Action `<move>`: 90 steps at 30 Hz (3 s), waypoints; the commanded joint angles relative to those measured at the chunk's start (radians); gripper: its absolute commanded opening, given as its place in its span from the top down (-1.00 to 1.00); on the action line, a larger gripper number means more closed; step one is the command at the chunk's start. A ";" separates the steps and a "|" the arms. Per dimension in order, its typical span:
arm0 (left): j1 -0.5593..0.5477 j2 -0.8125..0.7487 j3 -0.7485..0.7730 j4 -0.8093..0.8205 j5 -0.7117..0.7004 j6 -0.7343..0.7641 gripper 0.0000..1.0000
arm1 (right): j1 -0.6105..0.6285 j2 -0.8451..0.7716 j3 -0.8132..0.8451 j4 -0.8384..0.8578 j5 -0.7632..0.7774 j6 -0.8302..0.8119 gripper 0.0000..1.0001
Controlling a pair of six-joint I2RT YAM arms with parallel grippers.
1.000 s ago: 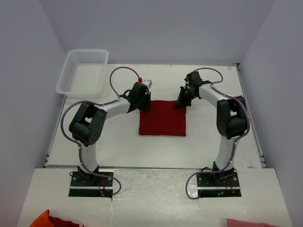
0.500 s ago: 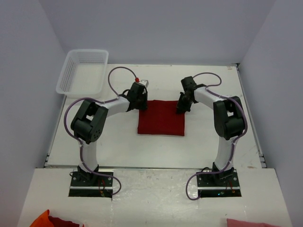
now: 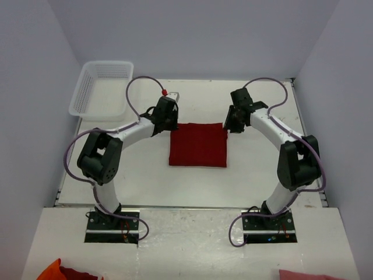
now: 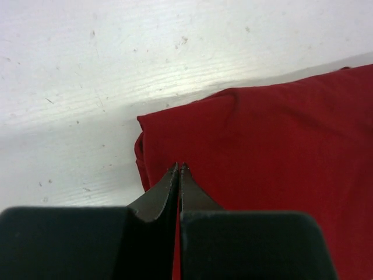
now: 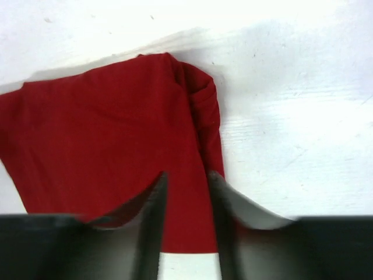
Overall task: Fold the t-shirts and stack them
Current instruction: Smooth out wrinkles on the folded tshirt, then put the neatly folded tshirt into the corner of the board with the right arm
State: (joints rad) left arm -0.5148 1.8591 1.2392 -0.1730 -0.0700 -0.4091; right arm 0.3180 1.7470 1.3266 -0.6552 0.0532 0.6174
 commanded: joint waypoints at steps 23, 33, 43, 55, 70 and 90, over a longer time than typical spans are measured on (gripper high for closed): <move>-0.136 -0.112 -0.196 0.118 0.271 -0.111 1.00 | -0.026 -0.211 -0.441 0.289 -0.279 -0.117 -0.98; -0.134 -0.037 -0.193 0.055 0.194 -0.091 1.00 | -0.046 -0.142 -0.426 0.327 -0.322 -0.097 -0.98; -0.128 0.005 -0.165 0.000 0.145 -0.066 1.00 | -0.059 -0.075 -0.389 0.339 -0.335 -0.094 -0.98; -0.044 0.000 -0.195 -0.026 0.121 -0.043 1.00 | -0.111 -0.021 -0.386 0.373 -0.403 -0.067 -0.98; -0.040 0.022 -0.190 -0.002 0.183 -0.057 1.00 | -0.112 -0.061 -0.521 0.496 -0.481 0.001 -0.98; -0.094 -0.035 -0.221 0.018 0.236 -0.074 1.00 | -0.008 0.034 -0.506 0.578 -0.454 0.166 -0.97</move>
State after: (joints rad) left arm -0.5838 1.8370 1.0496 -0.1192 0.1448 -0.4873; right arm 0.2893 1.6966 0.8272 -0.0101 -0.4683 0.7692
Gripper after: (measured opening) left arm 0.002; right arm 0.985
